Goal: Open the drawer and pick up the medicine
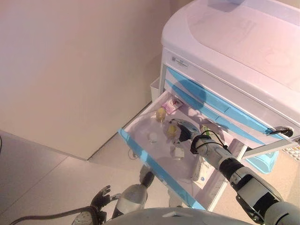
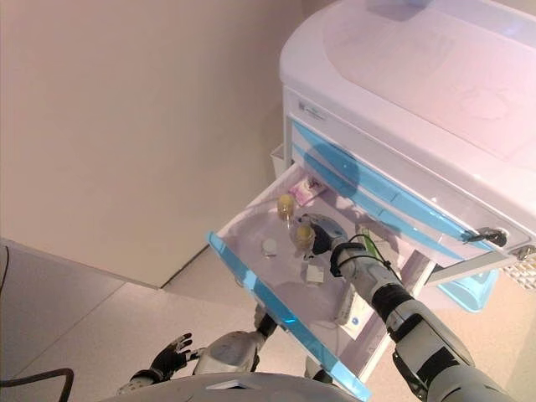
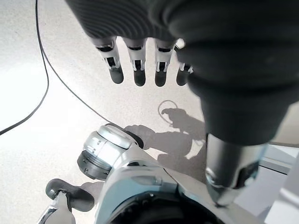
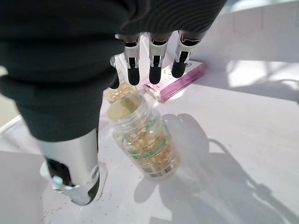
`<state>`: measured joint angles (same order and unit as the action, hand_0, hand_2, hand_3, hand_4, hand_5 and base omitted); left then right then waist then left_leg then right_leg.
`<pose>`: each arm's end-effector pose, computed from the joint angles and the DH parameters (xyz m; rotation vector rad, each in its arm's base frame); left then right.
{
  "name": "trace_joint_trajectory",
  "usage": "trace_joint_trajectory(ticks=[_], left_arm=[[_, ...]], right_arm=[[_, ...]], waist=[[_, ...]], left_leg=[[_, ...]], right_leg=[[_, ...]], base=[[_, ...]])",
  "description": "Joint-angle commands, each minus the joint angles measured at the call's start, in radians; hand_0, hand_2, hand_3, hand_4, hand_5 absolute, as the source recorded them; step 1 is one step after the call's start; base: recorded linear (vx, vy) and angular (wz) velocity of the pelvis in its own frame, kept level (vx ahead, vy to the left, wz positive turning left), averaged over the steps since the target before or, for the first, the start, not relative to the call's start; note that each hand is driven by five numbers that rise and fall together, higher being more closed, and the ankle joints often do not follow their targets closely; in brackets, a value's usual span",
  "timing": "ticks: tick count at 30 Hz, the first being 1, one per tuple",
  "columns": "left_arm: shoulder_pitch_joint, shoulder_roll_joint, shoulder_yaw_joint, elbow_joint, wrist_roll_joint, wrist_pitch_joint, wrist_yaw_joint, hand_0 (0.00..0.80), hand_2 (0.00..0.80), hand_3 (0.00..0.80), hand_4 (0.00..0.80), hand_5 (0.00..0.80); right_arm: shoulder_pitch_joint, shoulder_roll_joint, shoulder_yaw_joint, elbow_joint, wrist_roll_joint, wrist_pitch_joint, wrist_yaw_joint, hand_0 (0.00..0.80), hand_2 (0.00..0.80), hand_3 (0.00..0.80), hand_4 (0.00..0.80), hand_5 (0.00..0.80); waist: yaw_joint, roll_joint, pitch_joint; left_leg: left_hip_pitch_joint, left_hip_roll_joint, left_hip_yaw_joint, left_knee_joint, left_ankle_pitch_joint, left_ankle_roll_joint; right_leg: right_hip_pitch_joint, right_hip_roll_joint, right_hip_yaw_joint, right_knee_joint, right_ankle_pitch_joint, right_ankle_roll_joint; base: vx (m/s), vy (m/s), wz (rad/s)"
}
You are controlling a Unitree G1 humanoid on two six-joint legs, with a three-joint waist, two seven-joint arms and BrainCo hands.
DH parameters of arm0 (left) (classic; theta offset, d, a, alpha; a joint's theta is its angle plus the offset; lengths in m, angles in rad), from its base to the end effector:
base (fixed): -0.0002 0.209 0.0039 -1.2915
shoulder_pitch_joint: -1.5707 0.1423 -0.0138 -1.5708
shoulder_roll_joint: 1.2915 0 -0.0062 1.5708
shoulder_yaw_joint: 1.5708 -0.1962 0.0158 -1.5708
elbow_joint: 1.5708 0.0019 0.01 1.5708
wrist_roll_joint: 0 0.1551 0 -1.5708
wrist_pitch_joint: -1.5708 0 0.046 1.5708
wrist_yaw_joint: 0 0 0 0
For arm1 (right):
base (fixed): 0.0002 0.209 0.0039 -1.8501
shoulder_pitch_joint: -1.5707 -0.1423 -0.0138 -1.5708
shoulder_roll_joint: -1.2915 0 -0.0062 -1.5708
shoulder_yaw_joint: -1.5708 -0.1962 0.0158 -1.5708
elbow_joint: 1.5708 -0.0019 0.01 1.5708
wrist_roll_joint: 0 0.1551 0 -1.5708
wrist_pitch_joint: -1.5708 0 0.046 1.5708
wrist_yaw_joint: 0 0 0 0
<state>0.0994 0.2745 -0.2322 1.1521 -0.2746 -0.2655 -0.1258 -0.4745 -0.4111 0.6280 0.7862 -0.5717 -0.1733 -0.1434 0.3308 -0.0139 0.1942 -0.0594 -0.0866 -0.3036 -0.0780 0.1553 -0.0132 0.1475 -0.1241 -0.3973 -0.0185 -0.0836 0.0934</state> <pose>0.0615 0.2341 -0.1392 0.0744 0.9983 -0.0041 0.2799 -0.1703 -0.0188 -1.2483 0.0594 0.4957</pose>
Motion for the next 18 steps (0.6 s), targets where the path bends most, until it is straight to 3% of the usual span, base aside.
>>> trace_joint_trajectory(ticks=[1,18], left_arm=[[0.011,0.008,-0.071,-0.008,0.033,-0.018,-0.015,0.0,0.0,0.0,0.0,0.0],[0.015,0.019,-0.082,-0.026,0.026,-0.014,-0.027,0.0,0.0,0.0,0.0,0.0]], right_arm=[[-0.073,-0.001,0.043,-0.009,0.004,-0.014,-0.012,0.0,0.0,0.0,0.0,0.0],[-0.102,-0.01,0.04,0.021,0.01,0.0,-0.007,0.0,0.0,0.0,0.0,0.0]], waist=[[0.028,0.0,-0.006],[0.042,0.005,0.01]], left_leg=[[0.061,-0.018,0.068,0.052,-0.145,0.045],[0.056,-0.022,0.049,0.048,-0.136,0.044]], right_leg=[[-0.115,-0.058,0.07,0.098,0.071,0.005],[-0.118,-0.059,0.064,0.097,0.074,0.006]], base=[[0.0,0.0,0.0],[-0.002,0.002,0.01]])
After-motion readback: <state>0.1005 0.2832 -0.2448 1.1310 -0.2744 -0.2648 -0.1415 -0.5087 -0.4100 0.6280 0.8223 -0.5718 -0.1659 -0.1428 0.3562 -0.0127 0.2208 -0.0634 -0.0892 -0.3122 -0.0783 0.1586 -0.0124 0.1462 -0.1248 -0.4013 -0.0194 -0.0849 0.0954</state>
